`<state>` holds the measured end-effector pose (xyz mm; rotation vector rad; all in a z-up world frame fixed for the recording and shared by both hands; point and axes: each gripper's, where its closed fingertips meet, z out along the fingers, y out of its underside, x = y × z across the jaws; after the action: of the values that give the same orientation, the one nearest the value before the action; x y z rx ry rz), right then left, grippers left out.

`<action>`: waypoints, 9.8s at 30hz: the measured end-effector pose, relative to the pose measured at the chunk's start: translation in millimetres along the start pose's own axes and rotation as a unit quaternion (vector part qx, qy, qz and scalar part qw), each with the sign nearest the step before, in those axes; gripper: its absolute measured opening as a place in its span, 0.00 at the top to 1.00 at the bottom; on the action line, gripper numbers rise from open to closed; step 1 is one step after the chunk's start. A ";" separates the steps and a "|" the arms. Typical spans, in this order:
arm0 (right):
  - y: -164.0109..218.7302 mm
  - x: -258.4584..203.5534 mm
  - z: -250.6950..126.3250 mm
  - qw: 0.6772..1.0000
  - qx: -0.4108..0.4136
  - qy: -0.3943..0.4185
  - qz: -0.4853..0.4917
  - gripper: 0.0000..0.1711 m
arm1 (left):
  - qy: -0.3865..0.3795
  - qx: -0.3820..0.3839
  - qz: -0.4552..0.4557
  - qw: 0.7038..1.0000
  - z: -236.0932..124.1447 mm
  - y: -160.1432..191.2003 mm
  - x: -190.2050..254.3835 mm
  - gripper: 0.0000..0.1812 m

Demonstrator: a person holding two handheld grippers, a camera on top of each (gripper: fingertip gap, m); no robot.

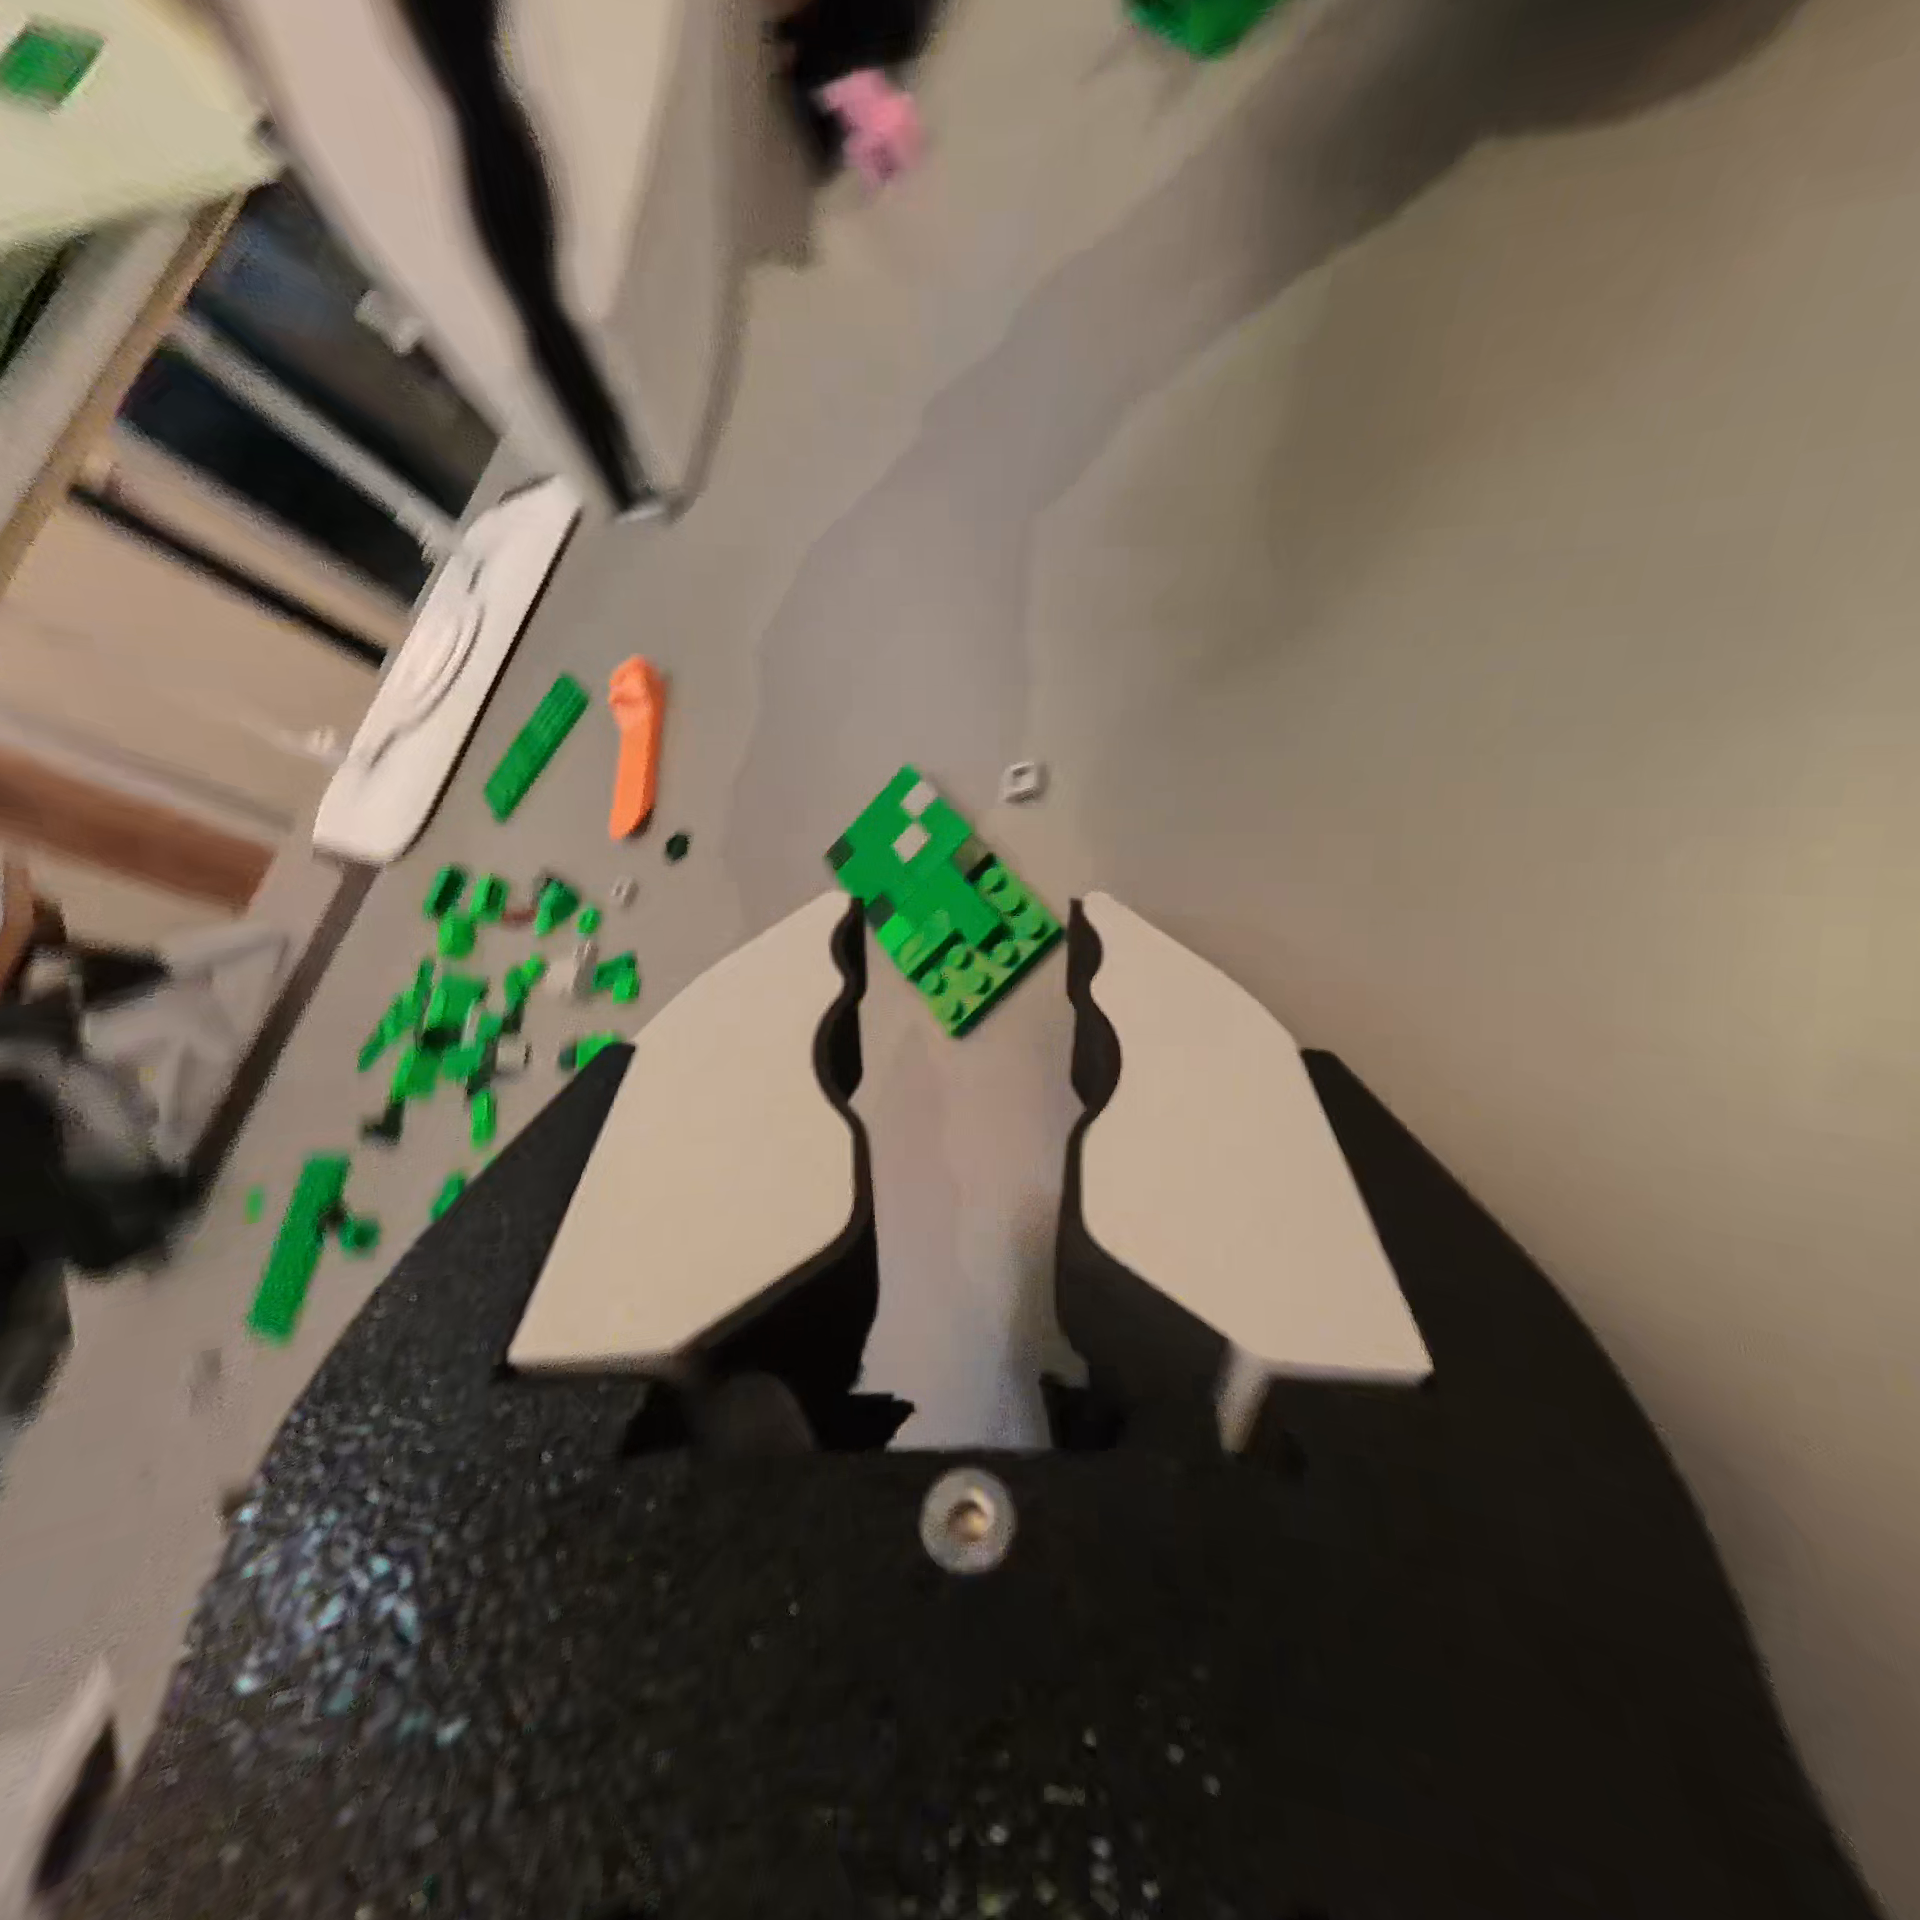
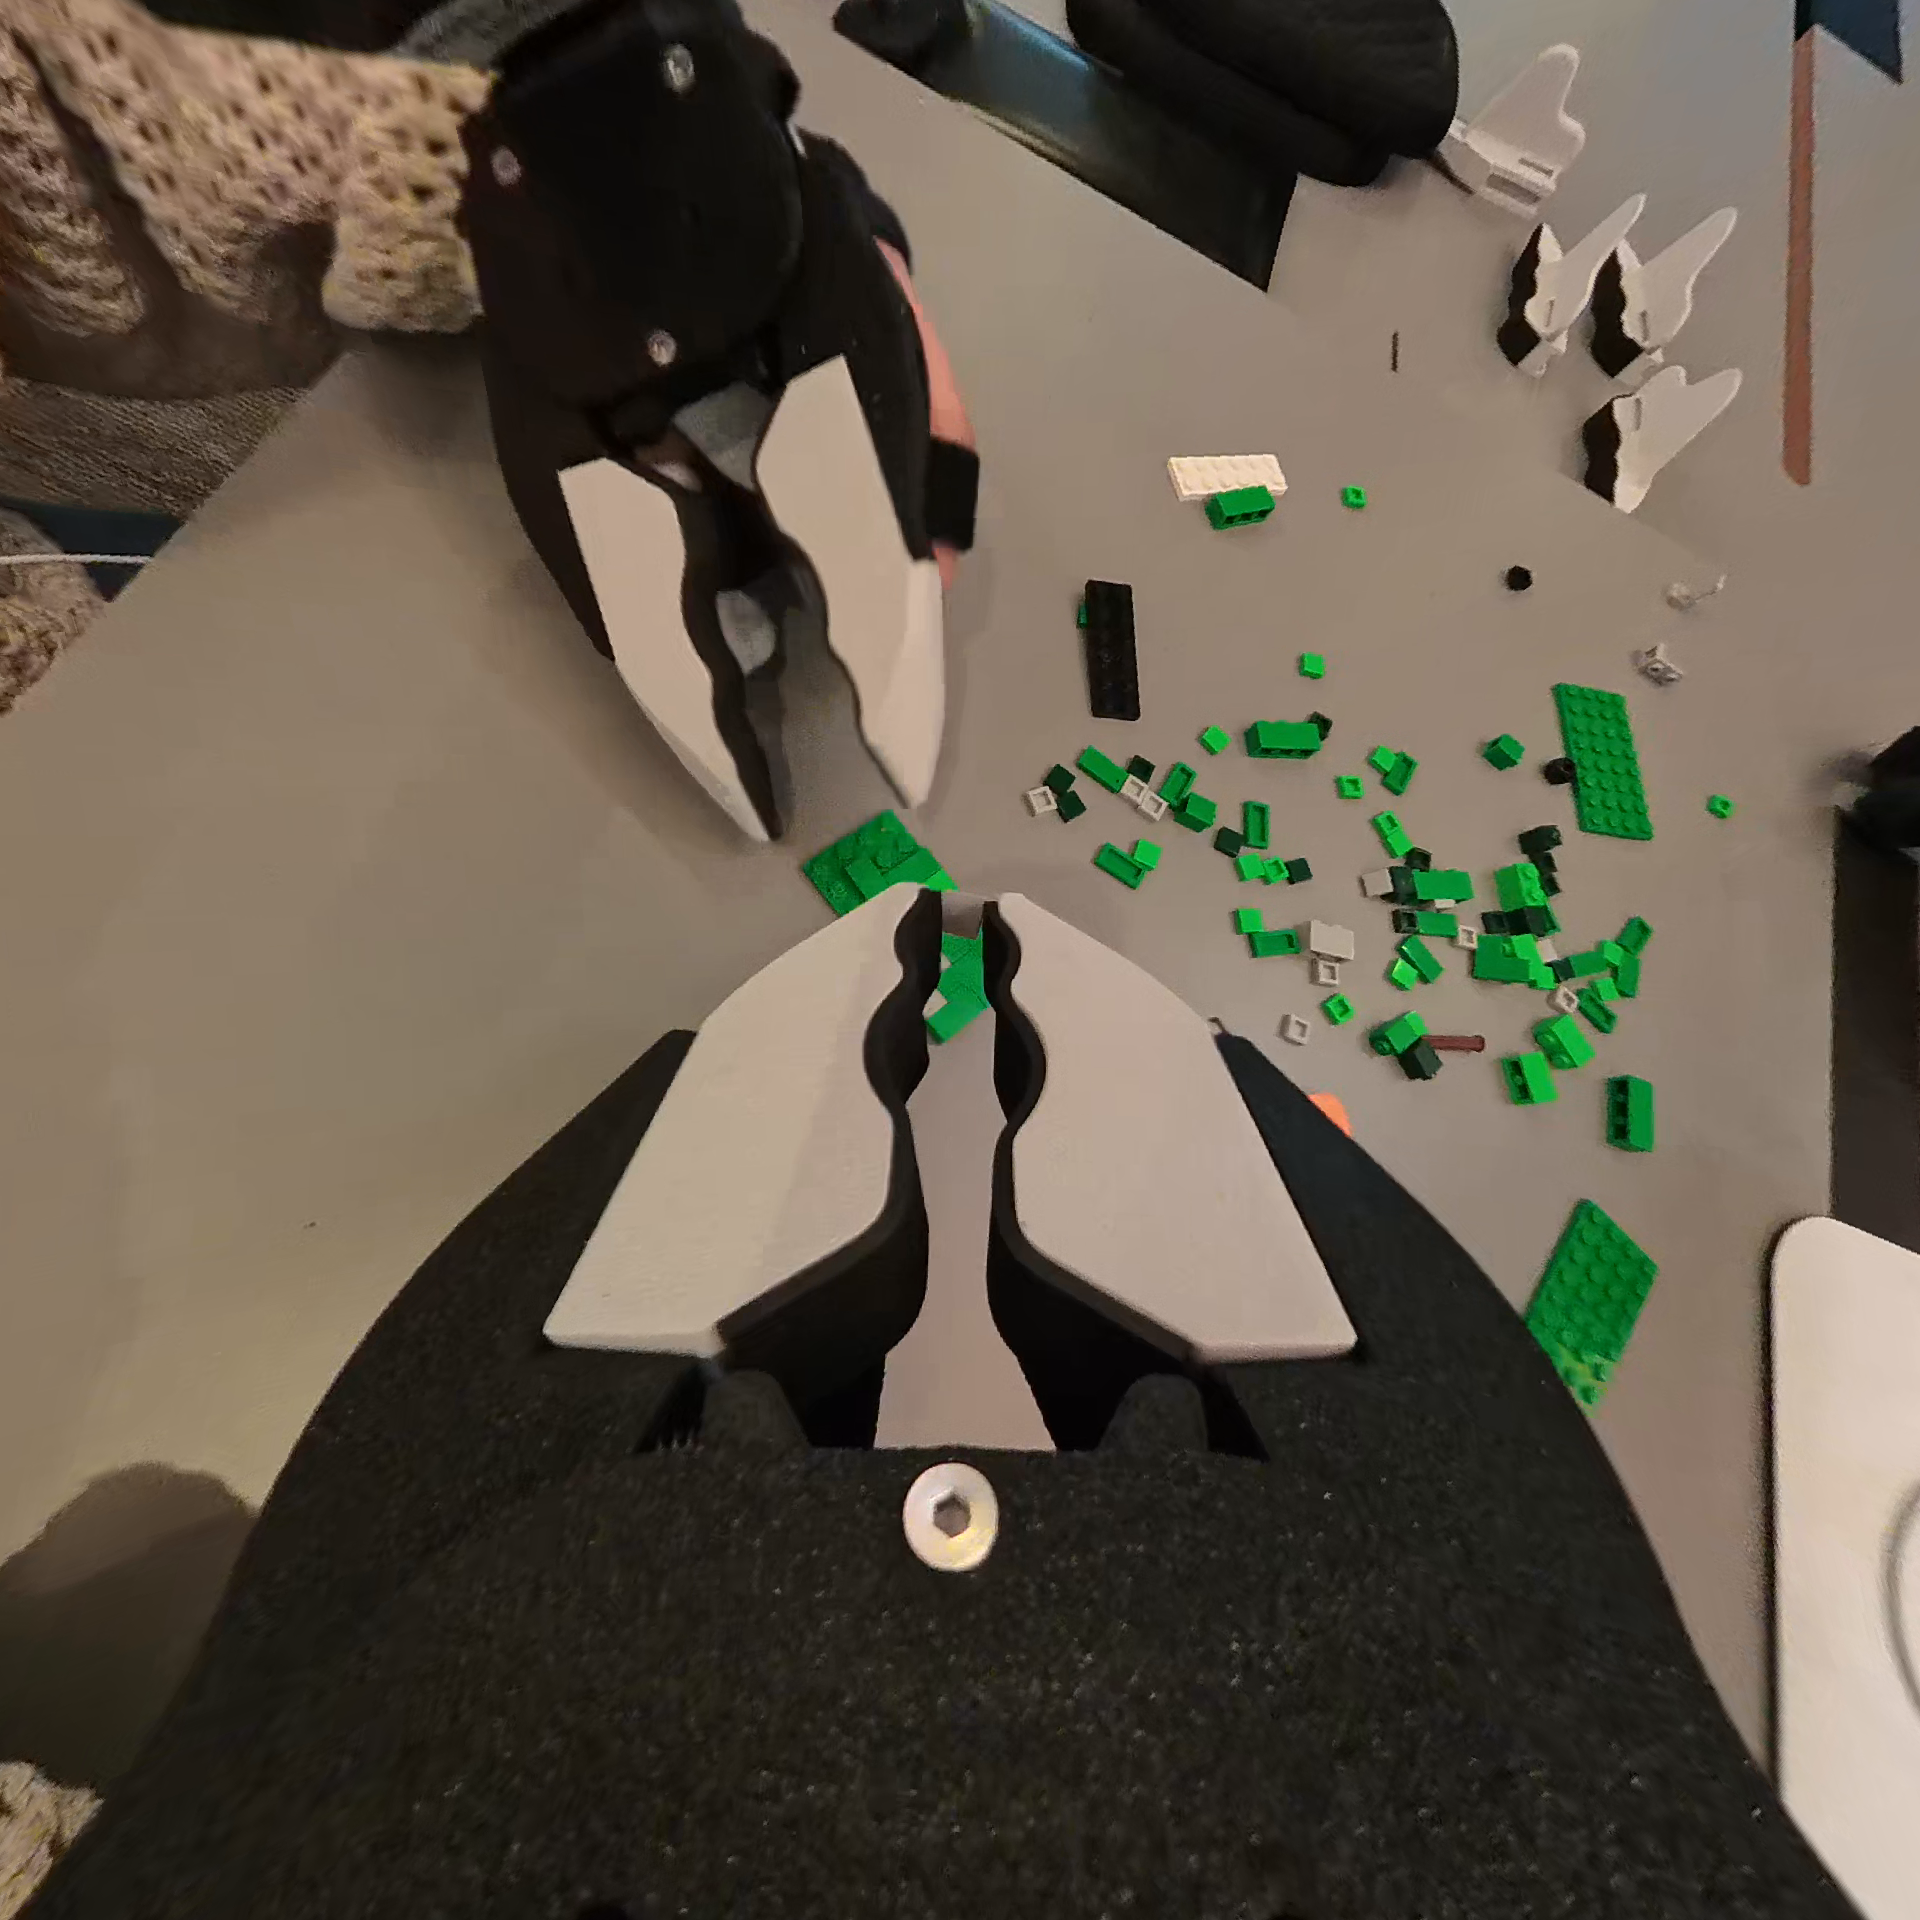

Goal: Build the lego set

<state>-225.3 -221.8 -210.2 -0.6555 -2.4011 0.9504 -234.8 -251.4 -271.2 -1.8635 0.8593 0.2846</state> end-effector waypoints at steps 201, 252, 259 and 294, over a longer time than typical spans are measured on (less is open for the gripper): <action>88.3 -39.7 -25.5 0.986 -0.013 0.149 0.076 0.76 | -0.004 0.036 0.199 0.979 58.9 -56.7 0.5 0.99; 81.9 -54.4 -0.3 0.973 -0.063 0.136 0.175 0.69 | 0.204 -0.067 0.040 0.976 76.3 -52.8 36.8 0.83; 87.5 -61.5 5.4 0.974 -0.083 0.120 0.175 0.68 | 0.208 -0.074 0.032 0.975 76.2 -53.1 39.0 0.85; 88.2 -52.8 -3.4 0.975 -0.041 0.140 0.169 0.70 | 0.289 -0.027 -0.097 0.952 73.3 -30.1 18.3 0.81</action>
<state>-160.0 -193.9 -284.6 -1.1743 -2.1251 0.8237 -188.2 -188.5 -293.2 -2.1003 1.0462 -0.3866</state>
